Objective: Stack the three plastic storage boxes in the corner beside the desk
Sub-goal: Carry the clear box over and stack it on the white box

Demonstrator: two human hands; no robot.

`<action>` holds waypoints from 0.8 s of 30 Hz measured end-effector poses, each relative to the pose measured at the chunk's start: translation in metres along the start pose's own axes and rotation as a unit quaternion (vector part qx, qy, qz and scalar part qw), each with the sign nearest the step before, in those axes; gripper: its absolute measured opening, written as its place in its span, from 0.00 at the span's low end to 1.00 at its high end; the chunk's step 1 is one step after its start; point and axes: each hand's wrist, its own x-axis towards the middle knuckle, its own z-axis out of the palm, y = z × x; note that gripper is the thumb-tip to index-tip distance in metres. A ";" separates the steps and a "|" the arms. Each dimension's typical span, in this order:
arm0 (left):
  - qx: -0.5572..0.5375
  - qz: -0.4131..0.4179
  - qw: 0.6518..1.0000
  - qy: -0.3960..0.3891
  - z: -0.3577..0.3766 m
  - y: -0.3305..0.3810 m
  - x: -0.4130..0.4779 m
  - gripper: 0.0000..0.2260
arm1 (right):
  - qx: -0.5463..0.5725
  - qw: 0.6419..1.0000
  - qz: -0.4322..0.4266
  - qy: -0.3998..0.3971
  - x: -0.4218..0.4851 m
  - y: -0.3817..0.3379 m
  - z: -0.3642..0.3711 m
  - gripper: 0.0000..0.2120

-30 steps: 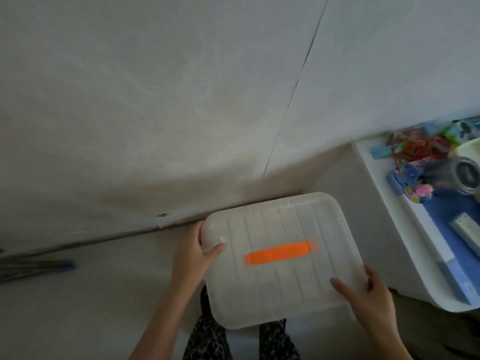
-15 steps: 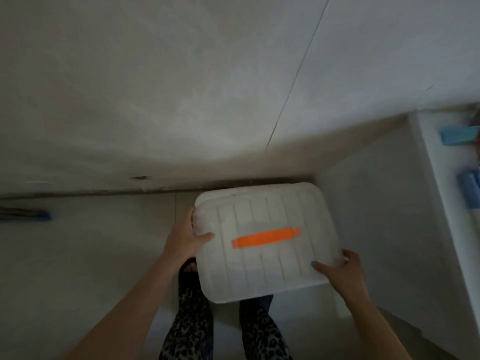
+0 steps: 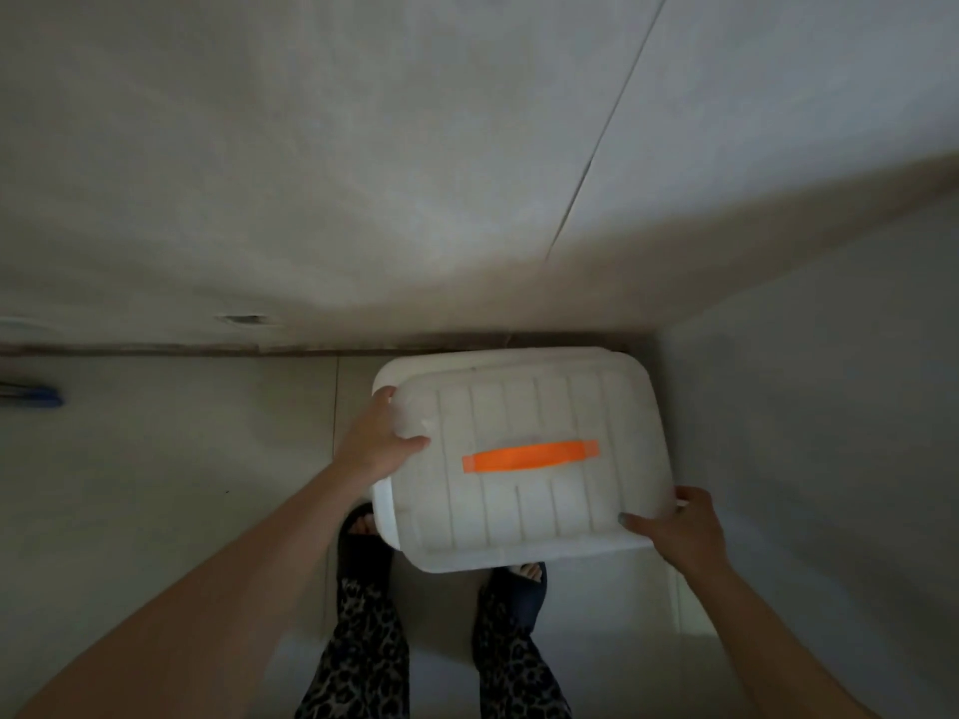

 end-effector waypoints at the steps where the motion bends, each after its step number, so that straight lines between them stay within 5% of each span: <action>1: 0.003 -0.003 1.000 -0.001 0.004 -0.002 0.005 0.34 | 0.001 1.000 0.001 -0.002 0.006 0.000 0.003 0.46; 8: 0.044 0.017 0.998 0.041 0.011 -0.006 0.032 0.31 | 0.005 0.998 0.017 -0.065 0.033 0.007 0.015 0.48; 24: 0.071 0.022 0.996 0.045 0.012 0.000 0.028 0.32 | -0.012 0.998 0.007 -0.062 0.031 0.001 0.014 0.46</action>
